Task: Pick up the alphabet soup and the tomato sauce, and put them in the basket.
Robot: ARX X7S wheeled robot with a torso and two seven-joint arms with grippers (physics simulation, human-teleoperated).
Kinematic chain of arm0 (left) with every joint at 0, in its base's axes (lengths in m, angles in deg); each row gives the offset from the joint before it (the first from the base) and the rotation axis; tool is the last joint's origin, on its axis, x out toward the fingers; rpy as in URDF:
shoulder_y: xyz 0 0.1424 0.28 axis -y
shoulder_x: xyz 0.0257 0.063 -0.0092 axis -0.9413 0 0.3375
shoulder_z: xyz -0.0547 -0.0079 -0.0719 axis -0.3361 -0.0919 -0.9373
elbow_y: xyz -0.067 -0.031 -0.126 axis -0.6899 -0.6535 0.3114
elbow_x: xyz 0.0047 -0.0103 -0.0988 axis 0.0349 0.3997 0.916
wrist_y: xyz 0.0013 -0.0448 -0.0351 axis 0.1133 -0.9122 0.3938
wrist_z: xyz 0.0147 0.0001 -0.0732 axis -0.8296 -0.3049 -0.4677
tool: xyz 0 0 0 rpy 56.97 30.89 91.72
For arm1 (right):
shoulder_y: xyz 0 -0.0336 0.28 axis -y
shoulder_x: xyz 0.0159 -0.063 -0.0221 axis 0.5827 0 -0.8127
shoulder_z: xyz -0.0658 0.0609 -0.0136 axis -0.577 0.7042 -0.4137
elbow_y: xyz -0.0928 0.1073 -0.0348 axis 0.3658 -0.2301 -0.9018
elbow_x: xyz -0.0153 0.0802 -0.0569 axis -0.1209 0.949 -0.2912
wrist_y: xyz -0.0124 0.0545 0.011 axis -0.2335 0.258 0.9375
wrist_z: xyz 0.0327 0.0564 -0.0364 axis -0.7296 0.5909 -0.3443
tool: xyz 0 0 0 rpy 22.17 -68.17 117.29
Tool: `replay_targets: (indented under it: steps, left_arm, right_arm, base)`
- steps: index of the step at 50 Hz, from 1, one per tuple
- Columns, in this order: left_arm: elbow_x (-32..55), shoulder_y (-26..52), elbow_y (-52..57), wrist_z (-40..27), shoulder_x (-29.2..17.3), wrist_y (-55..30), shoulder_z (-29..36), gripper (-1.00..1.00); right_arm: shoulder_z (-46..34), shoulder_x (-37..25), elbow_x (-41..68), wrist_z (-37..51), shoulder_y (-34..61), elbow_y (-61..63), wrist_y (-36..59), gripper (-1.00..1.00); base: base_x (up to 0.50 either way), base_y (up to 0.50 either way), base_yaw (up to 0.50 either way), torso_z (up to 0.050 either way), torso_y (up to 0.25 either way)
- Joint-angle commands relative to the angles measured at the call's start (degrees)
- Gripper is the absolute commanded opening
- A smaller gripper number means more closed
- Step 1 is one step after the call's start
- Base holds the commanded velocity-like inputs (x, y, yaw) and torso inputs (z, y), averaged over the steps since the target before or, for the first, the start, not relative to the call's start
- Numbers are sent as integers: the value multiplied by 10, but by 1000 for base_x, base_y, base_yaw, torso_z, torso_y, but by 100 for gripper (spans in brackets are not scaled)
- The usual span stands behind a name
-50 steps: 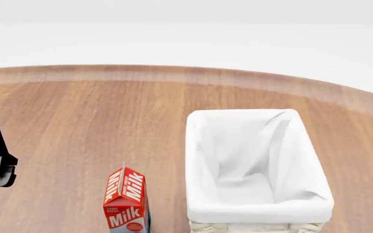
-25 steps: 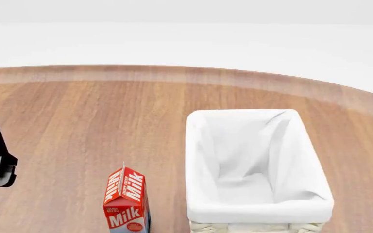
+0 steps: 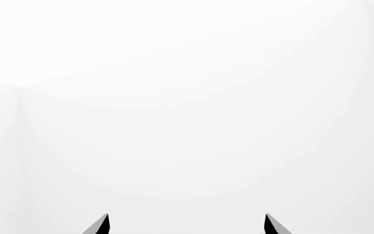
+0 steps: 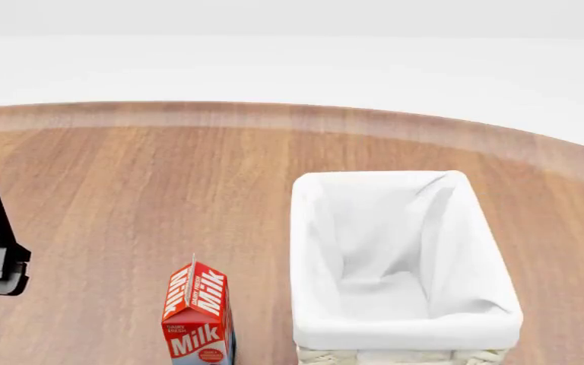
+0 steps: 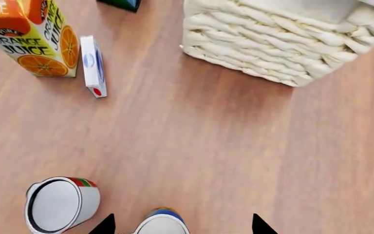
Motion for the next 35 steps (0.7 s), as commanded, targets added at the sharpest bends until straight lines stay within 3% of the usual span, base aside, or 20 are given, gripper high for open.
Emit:
replay_targets:
  steps: [1,35]
  left_arm:
    - [4,-1,1,-3,-3,-2,-1,100]
    - [9,-11,0,-3,-2,7,-9,100]
  right_arm:
    - [-14,7,-22,-8,-5,-3,14,100]
    - [-42,38,-132,-77,-51,-33,25,100]
  base:
    - [0,0,0,0,0]
    - [0,0,0,0,0]
